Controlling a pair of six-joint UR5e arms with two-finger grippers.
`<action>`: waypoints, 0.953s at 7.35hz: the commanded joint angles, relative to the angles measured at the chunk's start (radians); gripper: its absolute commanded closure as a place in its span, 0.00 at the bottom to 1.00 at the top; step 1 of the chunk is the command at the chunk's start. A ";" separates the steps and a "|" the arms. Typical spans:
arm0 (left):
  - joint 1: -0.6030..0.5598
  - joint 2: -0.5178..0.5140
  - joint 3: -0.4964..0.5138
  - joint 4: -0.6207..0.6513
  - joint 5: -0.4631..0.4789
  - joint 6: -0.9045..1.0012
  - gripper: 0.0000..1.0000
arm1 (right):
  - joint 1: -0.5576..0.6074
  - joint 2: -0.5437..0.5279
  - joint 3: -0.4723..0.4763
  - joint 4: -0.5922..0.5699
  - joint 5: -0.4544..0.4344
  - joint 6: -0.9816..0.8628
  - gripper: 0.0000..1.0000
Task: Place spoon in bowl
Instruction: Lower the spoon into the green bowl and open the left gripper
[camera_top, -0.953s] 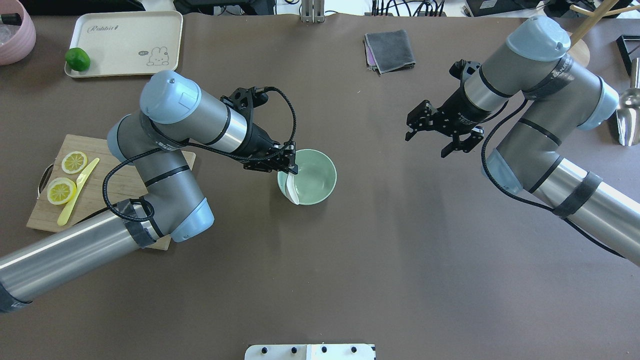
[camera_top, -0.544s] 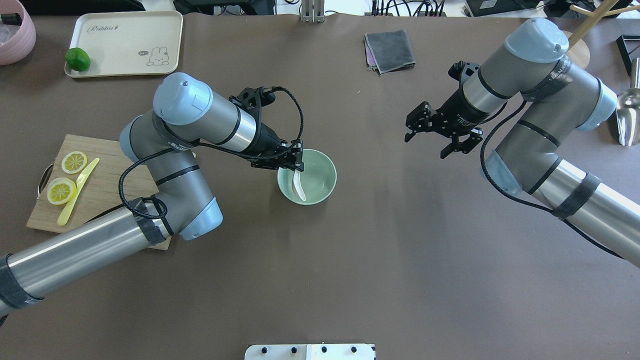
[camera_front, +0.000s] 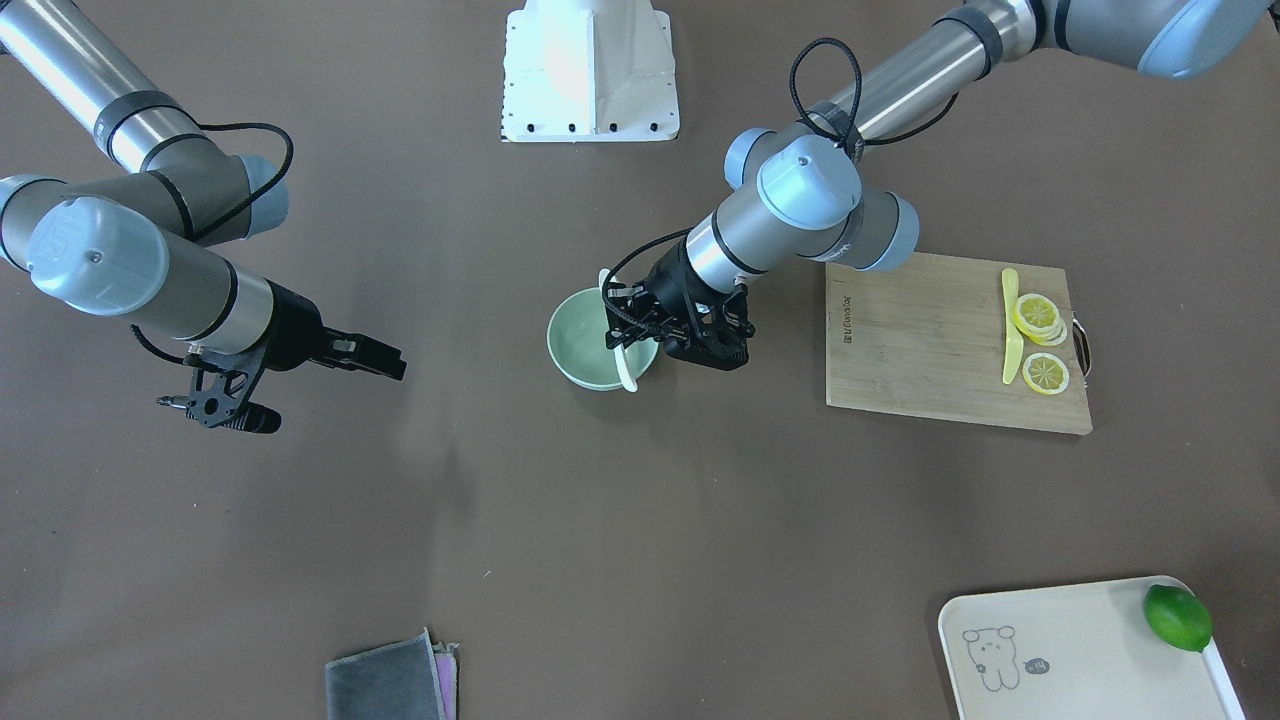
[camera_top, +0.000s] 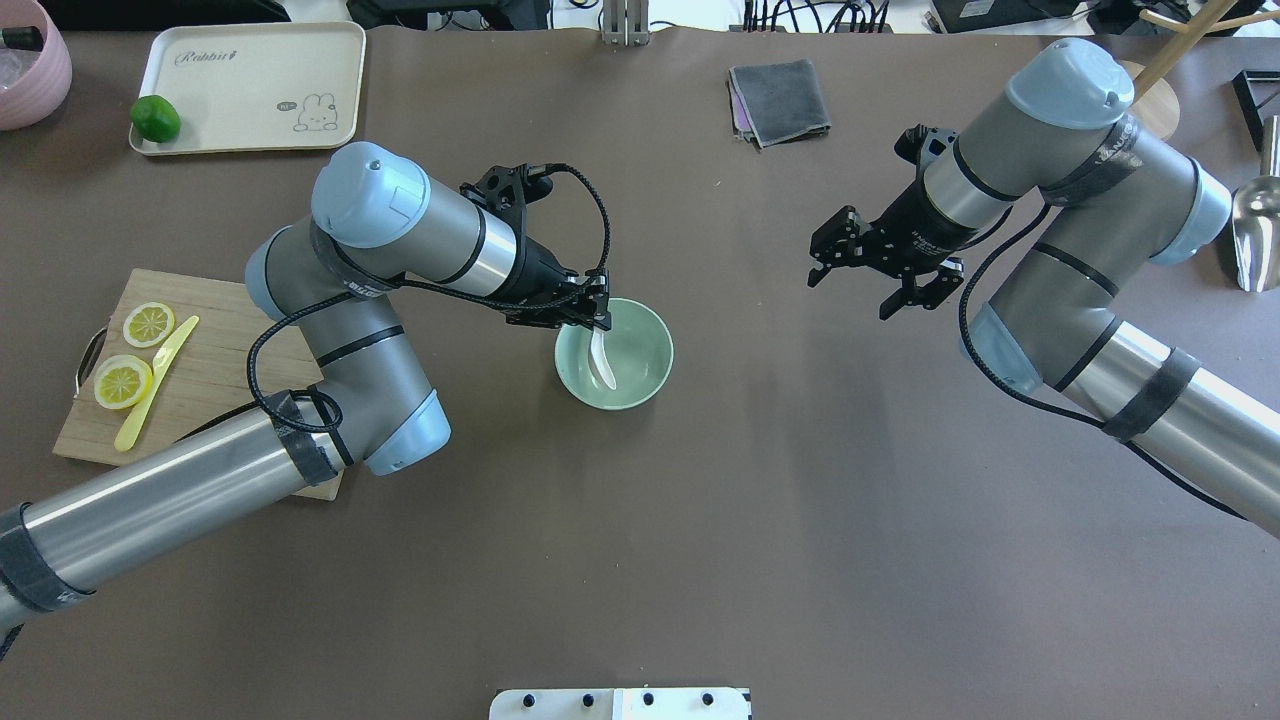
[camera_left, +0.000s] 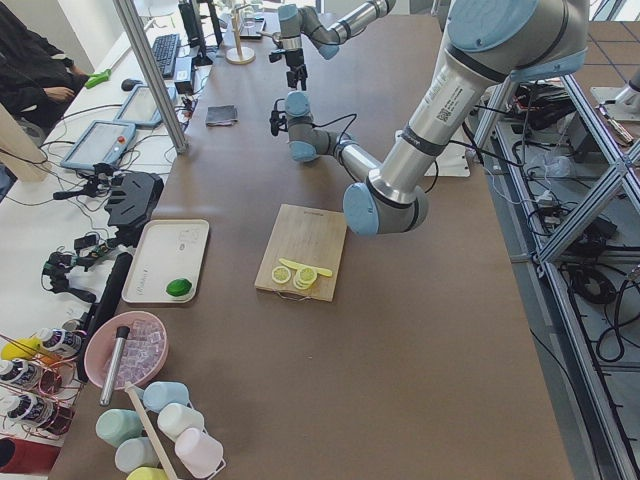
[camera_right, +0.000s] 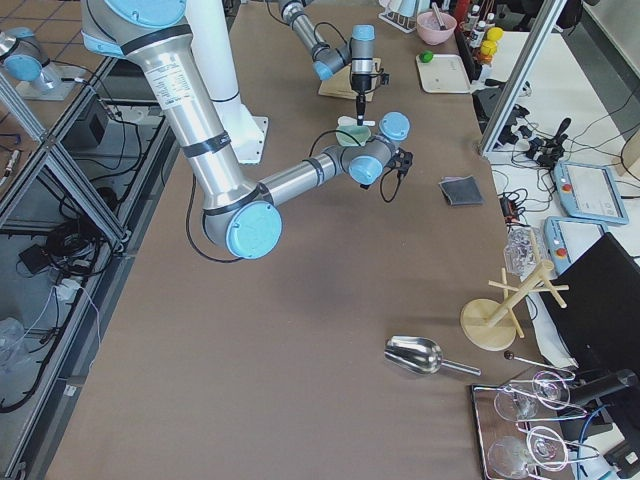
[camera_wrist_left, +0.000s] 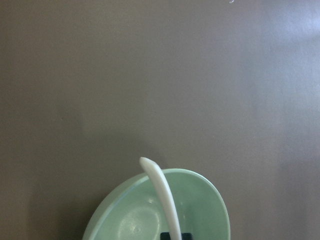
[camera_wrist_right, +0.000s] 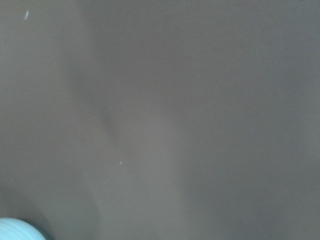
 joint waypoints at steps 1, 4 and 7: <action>0.000 -0.001 0.003 -0.002 0.022 0.000 1.00 | 0.000 -0.001 0.000 0.001 0.000 0.000 0.00; 0.000 -0.002 0.003 -0.004 0.043 0.000 1.00 | -0.003 -0.001 0.003 0.000 0.000 0.000 0.00; -0.002 -0.001 0.018 -0.031 0.050 0.000 0.74 | -0.003 -0.004 0.005 0.001 0.000 0.000 0.00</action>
